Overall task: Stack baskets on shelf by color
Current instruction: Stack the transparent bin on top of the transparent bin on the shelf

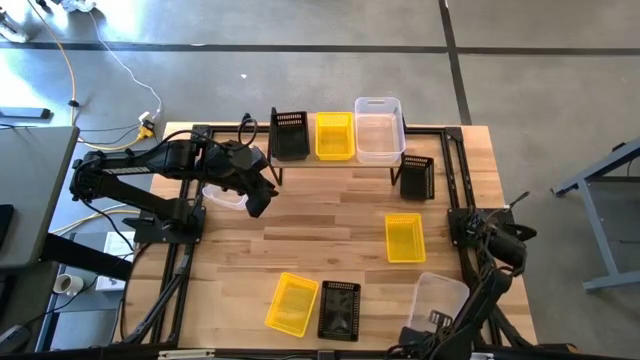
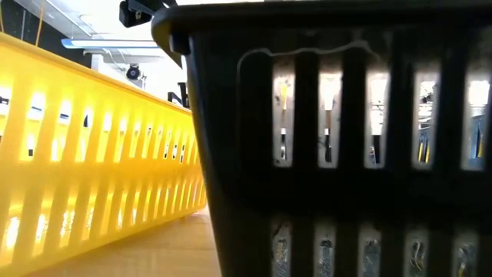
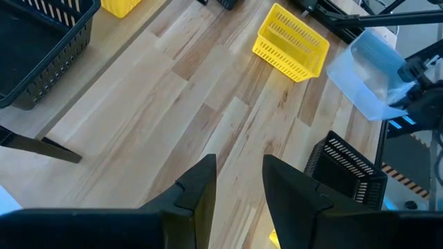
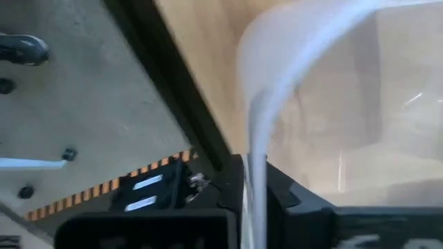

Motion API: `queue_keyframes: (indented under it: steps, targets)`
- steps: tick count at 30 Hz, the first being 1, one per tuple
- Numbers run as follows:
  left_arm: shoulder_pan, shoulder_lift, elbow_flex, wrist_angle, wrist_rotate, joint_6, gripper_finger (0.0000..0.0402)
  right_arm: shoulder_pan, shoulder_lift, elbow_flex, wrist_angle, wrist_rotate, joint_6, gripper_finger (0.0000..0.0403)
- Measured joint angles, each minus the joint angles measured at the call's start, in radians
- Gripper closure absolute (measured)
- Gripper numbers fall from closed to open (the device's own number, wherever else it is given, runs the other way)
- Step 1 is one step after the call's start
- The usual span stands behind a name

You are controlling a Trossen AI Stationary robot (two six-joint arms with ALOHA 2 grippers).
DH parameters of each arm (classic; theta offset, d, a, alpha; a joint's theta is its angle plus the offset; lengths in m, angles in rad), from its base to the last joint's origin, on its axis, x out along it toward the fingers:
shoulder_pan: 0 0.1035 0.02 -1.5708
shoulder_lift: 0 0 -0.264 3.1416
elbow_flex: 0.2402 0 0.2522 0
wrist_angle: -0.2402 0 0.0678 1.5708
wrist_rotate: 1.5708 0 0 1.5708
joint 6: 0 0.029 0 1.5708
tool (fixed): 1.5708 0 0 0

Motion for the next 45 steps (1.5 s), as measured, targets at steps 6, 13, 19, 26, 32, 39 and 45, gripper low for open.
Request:
queue_keyframes:
  steps: [6,13,19,26,32,39,45]
  targets:
    - [0.0,0.0,0.0,0.0,0.0,0.0,0.0293,-0.015,-0.001,0.114,-0.066,0.018,0.046,0.0402]
    - [0.0,0.0,0.0,0.0,0.0,0.0,0.0293,-0.03,-0.001,0.293,-0.198,0.044,0.124,0.0402]
    - [0.0,0.0,0.0,0.0,0.0,0.0,0.0293,-0.059,-0.002,0.448,-0.292,0.15,0.124,0.0403]
    - [0.0,0.0,0.0,0.0,0.0,0.0,0.0293,-0.12,-0.002,0.605,-0.428,0.251,0.038,0.0403]
    - [0.0,0.0,0.0,0.0,0.0,0.0,0.0293,-0.211,-0.004,0.704,-0.437,0.291,-0.149,0.0403]
    - [0.0,0.0,0.0,-0.003,-0.057,0.001,0.0293,-0.35,-0.019,0.701,-0.44,0.295,-0.406,0.0403]
    - [0.002,0.0,0.0,-0.004,-0.061,0.001,0.0293,-0.464,-0.023,0.701,-0.443,0.321,-0.667,0.0403]
